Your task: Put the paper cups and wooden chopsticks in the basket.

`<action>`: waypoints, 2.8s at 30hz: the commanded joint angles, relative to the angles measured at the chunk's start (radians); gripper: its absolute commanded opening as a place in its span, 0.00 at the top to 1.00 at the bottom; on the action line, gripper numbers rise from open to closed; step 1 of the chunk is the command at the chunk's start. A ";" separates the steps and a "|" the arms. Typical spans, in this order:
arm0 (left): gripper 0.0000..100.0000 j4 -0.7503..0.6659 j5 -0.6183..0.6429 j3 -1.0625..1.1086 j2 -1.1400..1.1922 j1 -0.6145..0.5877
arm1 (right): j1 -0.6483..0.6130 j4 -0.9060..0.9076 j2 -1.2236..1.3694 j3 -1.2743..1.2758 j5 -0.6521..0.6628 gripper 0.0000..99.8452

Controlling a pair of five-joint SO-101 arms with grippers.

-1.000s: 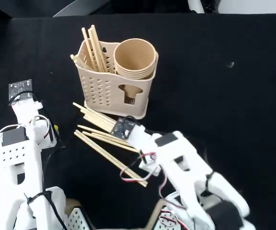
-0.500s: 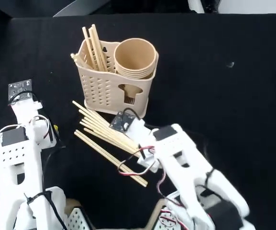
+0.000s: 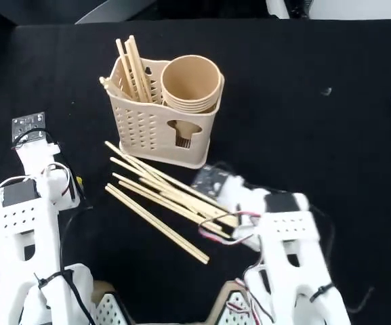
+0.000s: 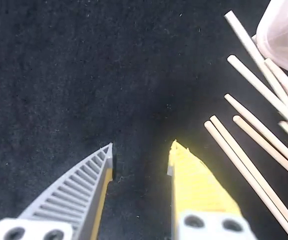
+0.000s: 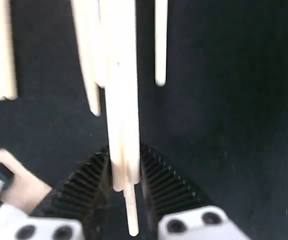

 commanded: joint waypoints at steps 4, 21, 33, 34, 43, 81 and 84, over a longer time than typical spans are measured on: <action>0.81 -0.018 0.012 -0.005 -0.025 -0.002 | 0.063 -0.002 -0.025 -0.008 0.046 0.86; 0.81 -0.018 0.012 -0.004 -0.020 -0.002 | -0.345 -0.150 0.111 -0.064 -0.310 0.75; 0.81 -0.018 0.012 -0.004 -0.018 -0.002 | -0.350 -0.192 0.602 -0.275 -0.339 0.80; 0.81 -0.018 0.012 -0.004 -0.018 -0.002 | -0.348 -0.192 0.608 -0.280 -0.339 0.83; 0.81 -0.018 0.012 -0.004 -0.018 -0.002 | -0.334 -0.181 0.599 -0.278 -0.342 0.99; 0.81 -0.020 0.012 -0.004 -0.021 -0.002 | -0.279 0.072 -0.432 -0.229 -0.396 0.99; 0.81 -0.020 0.012 -0.004 -0.023 -0.002 | -0.321 0.003 -0.398 -0.134 -0.396 0.99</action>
